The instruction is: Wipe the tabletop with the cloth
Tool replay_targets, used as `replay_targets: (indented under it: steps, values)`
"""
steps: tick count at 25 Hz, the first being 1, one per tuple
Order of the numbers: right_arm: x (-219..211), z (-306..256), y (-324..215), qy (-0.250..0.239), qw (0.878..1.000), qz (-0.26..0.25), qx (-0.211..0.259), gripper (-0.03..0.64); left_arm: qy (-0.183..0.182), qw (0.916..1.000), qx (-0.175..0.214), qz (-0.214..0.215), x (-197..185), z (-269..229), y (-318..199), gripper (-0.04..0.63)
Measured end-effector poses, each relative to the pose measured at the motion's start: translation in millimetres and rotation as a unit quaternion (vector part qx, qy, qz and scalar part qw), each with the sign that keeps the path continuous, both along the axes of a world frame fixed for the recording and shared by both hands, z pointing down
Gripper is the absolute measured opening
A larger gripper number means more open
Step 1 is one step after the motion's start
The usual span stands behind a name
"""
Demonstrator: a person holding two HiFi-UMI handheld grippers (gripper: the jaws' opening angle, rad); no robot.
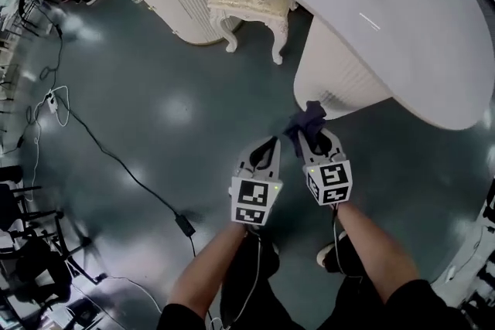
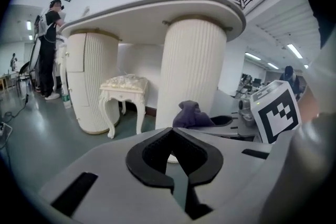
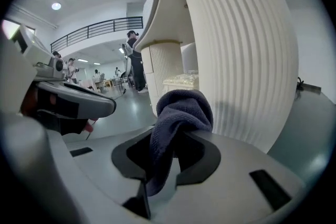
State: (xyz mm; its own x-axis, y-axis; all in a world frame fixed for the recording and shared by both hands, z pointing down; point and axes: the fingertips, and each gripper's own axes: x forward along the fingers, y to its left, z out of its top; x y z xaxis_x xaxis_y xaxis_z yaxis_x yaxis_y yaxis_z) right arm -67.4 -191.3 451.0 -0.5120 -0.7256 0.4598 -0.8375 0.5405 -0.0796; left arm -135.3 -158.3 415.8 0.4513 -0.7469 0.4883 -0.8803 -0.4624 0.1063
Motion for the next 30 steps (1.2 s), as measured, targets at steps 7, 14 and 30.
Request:
replay_targets:
  steps: [7,14,30]
  values:
    - [-3,-142,37,-0.003,1.0,0.031,-0.002,0.075,0.005,0.9978,-0.01,0.066,4,-140,16,0.008]
    - [-5,-300,74,-0.008,0.993,0.113,0.028,0.075,0.017,0.9916,0.008,0.128,-6,-288,41,0.008]
    - [27,-504,203,-0.011,0.964,0.234,0.122,0.075,0.038,0.9675,0.088,0.234,14,-459,151,0.008]
